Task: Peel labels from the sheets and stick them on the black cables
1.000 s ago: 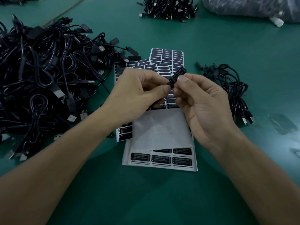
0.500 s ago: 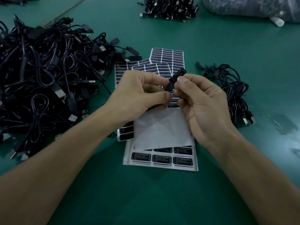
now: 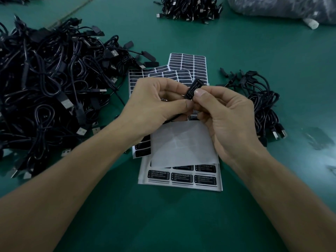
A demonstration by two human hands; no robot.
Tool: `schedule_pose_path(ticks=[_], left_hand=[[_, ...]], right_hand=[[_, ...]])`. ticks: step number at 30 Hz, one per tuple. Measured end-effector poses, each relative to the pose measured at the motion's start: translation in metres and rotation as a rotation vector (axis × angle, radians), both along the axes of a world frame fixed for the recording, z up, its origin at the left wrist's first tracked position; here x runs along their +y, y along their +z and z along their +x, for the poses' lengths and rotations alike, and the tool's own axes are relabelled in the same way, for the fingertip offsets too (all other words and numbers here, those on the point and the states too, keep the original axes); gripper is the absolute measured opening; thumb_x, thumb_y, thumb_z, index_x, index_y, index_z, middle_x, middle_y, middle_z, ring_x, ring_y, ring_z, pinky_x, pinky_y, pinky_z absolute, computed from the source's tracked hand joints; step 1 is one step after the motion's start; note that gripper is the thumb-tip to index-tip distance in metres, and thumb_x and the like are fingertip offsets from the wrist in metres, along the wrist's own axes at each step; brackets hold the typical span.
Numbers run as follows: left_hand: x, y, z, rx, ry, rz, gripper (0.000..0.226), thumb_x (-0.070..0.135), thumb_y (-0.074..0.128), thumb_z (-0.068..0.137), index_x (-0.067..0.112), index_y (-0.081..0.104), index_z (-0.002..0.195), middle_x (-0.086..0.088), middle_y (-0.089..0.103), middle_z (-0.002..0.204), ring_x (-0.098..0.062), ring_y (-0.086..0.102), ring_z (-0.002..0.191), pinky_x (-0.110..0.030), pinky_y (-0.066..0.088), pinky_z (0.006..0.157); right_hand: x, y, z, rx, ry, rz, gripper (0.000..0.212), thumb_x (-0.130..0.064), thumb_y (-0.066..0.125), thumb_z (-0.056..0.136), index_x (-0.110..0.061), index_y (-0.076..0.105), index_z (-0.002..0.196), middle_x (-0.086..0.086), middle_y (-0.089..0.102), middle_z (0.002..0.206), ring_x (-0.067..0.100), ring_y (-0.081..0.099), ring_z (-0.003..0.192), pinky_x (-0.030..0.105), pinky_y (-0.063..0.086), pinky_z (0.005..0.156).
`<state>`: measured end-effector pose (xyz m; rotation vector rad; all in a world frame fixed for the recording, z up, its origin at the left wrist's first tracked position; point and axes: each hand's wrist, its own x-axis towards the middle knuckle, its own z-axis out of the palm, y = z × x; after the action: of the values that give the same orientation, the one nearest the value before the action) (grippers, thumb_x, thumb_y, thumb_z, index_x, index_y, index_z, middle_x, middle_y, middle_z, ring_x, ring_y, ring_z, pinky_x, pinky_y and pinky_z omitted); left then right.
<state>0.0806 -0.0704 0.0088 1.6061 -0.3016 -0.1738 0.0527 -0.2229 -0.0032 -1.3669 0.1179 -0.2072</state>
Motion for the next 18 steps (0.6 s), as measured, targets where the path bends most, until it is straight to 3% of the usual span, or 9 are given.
schedule_pose_path(ticks=[18], left_hand=[[-0.0001,0.0001,0.0004,0.051,-0.032,-0.042,0.014,0.002,0.078,0.08,0.009,0.073,0.091,-0.007,0.077,0.078,-0.014,0.074,0.07,-0.017,0.056,0.06]], right_hand=[[-0.0008,-0.0039,0.0004,-0.09,-0.037,-0.153,0.012,-0.008,0.072,0.089,-0.017,0.075,0.081,-0.003,0.072,0.072,0.006,0.063,0.066,0.019,0.052,0.066]])
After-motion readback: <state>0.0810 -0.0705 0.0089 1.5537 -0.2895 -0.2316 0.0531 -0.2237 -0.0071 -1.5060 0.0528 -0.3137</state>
